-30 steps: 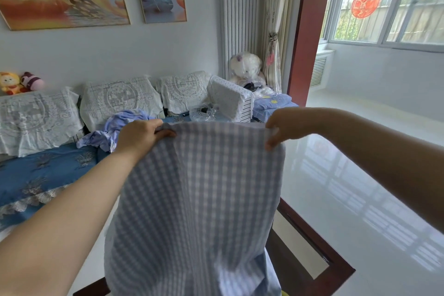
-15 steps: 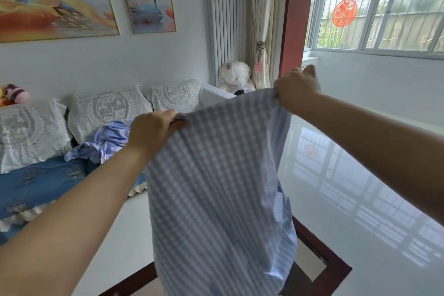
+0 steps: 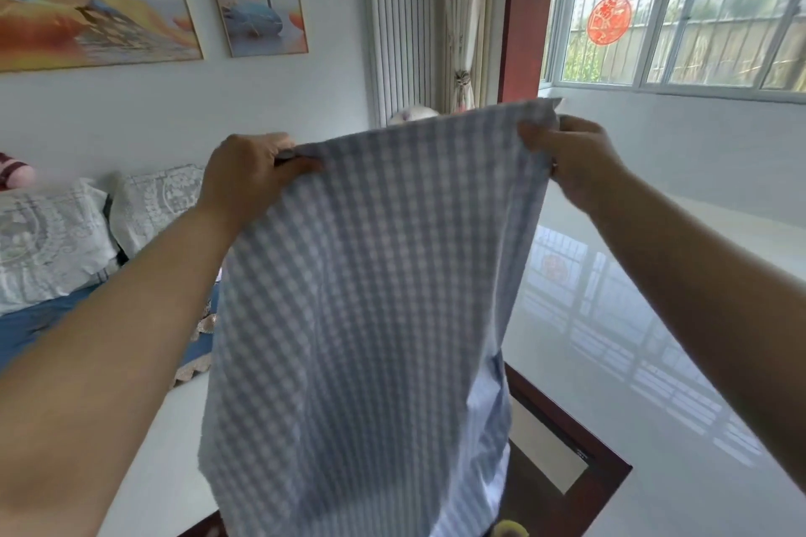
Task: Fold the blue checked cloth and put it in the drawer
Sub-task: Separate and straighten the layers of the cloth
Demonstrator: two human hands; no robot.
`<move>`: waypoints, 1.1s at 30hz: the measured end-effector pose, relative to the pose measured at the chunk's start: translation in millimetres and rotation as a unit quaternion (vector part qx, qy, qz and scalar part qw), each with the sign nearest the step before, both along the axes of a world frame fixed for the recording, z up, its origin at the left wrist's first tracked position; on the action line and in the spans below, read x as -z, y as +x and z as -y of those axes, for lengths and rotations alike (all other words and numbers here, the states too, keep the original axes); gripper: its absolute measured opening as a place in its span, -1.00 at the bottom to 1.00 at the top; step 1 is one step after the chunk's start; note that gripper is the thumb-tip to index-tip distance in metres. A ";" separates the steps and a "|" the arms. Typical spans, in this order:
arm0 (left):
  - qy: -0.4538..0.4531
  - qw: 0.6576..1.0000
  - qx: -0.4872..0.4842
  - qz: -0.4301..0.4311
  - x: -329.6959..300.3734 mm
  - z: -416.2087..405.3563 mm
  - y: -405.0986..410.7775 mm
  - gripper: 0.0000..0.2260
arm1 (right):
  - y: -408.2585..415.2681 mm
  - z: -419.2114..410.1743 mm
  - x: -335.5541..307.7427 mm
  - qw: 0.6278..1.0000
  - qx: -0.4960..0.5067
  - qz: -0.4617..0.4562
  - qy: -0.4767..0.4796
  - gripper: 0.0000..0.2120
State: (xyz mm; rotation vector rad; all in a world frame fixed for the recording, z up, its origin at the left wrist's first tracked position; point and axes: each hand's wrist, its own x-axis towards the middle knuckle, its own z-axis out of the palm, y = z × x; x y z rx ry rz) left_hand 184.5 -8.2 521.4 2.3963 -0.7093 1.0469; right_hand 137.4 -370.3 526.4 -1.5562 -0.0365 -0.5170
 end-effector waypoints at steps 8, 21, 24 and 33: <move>0.008 0.977 -0.053 -0.204 37.0 -14.9 11.5 -0.79 | -2.2 -22.0 32.4 0.997 0.065 -0.009 -0.044 -0.72; -0.008 0.903 0.216 -0.371 17.6 110.0 -22.6 -0.67 | -25.6 -80.3 48.4 0.989 -0.035 -0.029 -0.143 -0.71; -0.067 0.922 0.203 -0.322 34.9 123.6 -20.7 -0.65 | -33.9 -63.5 64.4 0.993 -0.070 -0.047 -0.077 -0.76; -0.227 0.955 0.089 -0.171 32.3 142.2 -2.2 -0.62 | -61.0 -10.3 246.8 0.941 -0.034 -0.274 -0.197 -0.83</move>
